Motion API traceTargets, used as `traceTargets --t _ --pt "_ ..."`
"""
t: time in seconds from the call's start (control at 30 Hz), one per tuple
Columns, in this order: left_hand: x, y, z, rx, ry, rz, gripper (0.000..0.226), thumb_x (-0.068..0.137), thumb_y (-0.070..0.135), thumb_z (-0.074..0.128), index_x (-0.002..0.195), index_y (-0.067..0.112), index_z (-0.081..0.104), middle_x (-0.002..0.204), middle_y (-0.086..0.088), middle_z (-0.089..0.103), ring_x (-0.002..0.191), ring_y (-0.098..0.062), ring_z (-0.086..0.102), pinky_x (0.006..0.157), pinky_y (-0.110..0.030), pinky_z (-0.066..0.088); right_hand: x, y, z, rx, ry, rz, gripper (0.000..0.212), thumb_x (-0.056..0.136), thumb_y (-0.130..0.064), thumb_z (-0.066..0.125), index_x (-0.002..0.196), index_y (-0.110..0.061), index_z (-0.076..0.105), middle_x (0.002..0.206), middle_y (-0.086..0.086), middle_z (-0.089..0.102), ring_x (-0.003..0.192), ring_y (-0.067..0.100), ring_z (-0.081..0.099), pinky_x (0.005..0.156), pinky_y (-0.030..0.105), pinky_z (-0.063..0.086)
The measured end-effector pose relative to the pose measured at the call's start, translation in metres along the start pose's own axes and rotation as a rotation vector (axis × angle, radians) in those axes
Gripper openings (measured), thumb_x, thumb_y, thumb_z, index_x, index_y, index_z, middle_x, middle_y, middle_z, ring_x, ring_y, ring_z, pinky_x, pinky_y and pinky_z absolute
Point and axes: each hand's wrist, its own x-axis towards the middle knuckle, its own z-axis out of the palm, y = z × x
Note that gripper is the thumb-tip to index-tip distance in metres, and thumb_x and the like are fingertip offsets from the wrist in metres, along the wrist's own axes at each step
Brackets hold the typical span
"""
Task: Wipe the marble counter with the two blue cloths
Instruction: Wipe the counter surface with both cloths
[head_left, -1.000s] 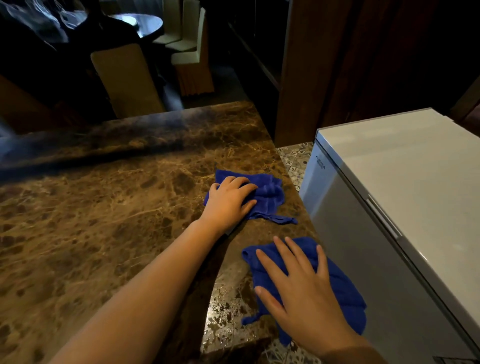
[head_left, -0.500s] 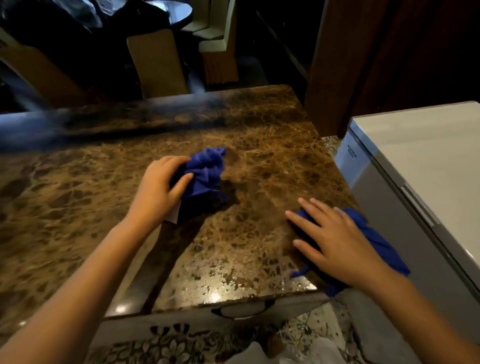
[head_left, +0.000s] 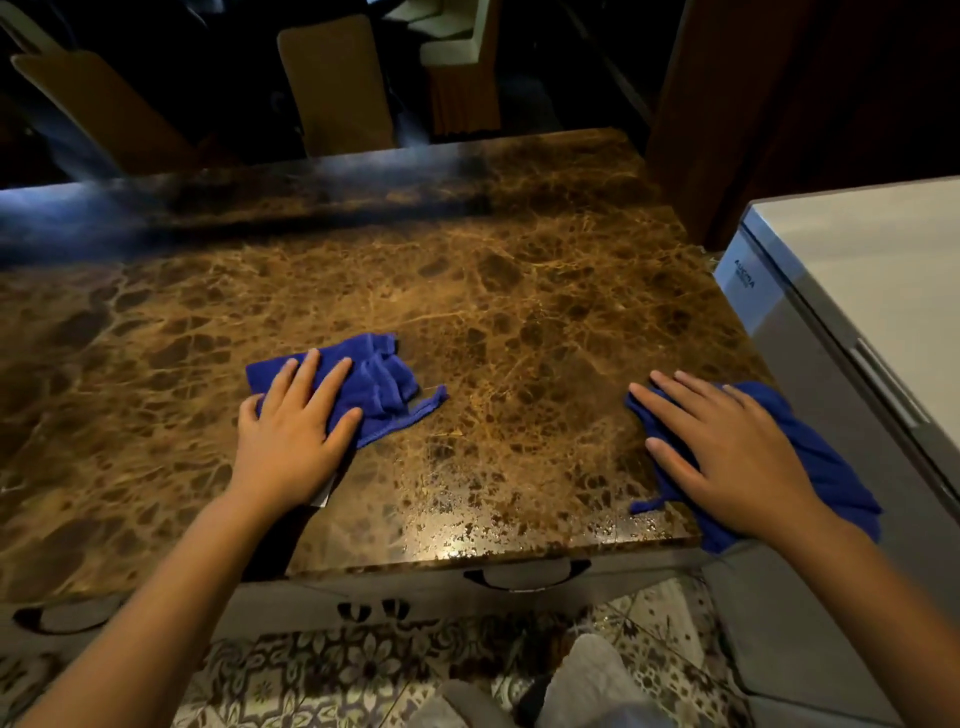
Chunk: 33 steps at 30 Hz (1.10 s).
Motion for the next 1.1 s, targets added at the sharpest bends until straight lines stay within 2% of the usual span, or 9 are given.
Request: traceTargets --t 0.07,0.13,0.23,0.33,0.5,0.63,0.77,0.93,1.1 --pt "0.015 -0.004 -0.002 -0.070 -0.133 -0.110 0.055 0.091 0.052 0.021 0.143 0.039 0.010 0.158 -0.002 0.001 0.144 -0.019 -0.001 0.112 -0.052 0.004 0.001 0.000 0.000 0.016 0.006 0.000 0.056 0.089 -0.050 0.026 0.140 -0.027 0.035 0.142 0.003 0.043 0.131 0.023 0.036 0.101 0.049 0.034" --pt "0.027 -0.003 -0.013 -0.144 -0.246 -0.155 0.049 0.095 0.041 0.022 0.143 0.041 0.010 0.158 -0.003 0.000 0.144 -0.018 -0.001 0.113 -0.053 0.003 0.000 0.001 0.000 0.038 0.011 -0.002 0.056 0.089 -0.051 0.025 0.140 -0.029 0.033 0.144 0.001 0.040 0.133 0.020 0.033 0.103 0.048 0.031" --pt "0.025 -0.008 -0.020 -0.008 -0.109 0.004 0.047 0.094 0.044 0.021 0.140 0.040 0.025 0.157 -0.002 0.013 0.142 -0.019 0.012 0.109 -0.054 0.006 -0.003 0.005 -0.002 0.076 0.008 -0.027 0.054 0.090 -0.051 0.022 0.141 -0.033 0.028 0.147 -0.007 0.030 0.137 0.014 0.022 0.108 0.048 0.019" --pt "0.017 -0.011 -0.010 -0.002 -0.038 0.183 0.064 0.080 0.060 0.011 0.141 0.041 0.020 0.157 0.001 0.008 0.143 -0.016 0.007 0.108 -0.061 -0.002 -0.008 0.009 -0.002 0.042 0.035 0.007 0.052 0.090 -0.051 0.023 0.139 -0.035 0.031 0.144 -0.011 0.029 0.136 0.014 0.022 0.108 0.054 0.005" --pt "0.048 -0.008 0.002 0.105 0.008 0.087 0.068 0.075 0.075 0.013 0.138 0.052 0.004 0.157 -0.001 -0.011 0.142 -0.023 -0.015 0.104 -0.067 -0.010 -0.008 0.008 0.000 0.010 0.020 0.041 0.054 0.089 -0.052 0.023 0.138 -0.034 0.035 0.145 -0.005 0.038 0.134 0.019 0.031 0.106 0.058 0.013" --pt "0.082 0.001 0.003 0.033 -0.072 0.021 0.072 0.076 0.076 0.019 0.141 0.048 0.006 0.158 -0.002 -0.005 0.144 -0.026 0.000 0.108 -0.068 0.002 -0.007 0.009 0.001 -0.005 0.026 0.038 0.053 0.089 -0.052 0.023 0.138 -0.034 0.036 0.144 -0.004 0.040 0.133 0.020 0.032 0.105 0.058 0.015" --pt "0.071 0.017 0.002 0.022 -0.087 0.137 0.070 0.076 0.071 0.015 0.142 0.046 0.009 0.158 0.000 0.001 0.144 -0.023 0.002 0.109 -0.063 0.005 -0.006 0.010 0.003 0.011 0.041 0.040 0.051 0.089 -0.049 0.026 0.137 -0.035 0.036 0.144 -0.004 0.040 0.133 0.020 0.032 0.105 0.058 0.014" --pt "0.005 0.041 0.004 -0.003 -0.080 0.360 0.063 0.083 0.063 0.018 0.142 0.042 0.011 0.156 0.004 0.007 0.144 -0.020 0.006 0.111 -0.061 0.012 -0.006 0.011 0.004 0.014 0.061 0.031 0.051 0.088 -0.047 0.028 0.137 -0.034 0.038 0.143 -0.003 0.041 0.132 0.020 0.033 0.105 0.057 0.014" --pt "-0.059 0.053 0.007 0.011 -0.109 0.520 0.059 0.088 0.059 0.020 0.143 0.041 0.010 0.156 0.007 0.008 0.144 -0.016 0.002 0.113 -0.053 0.008 -0.004 0.012 0.006 -0.001 0.056 0.028 0.052 0.088 -0.048 0.027 0.138 -0.034 0.036 0.144 -0.003 0.039 0.133 0.019 0.030 0.106 0.057 0.013"
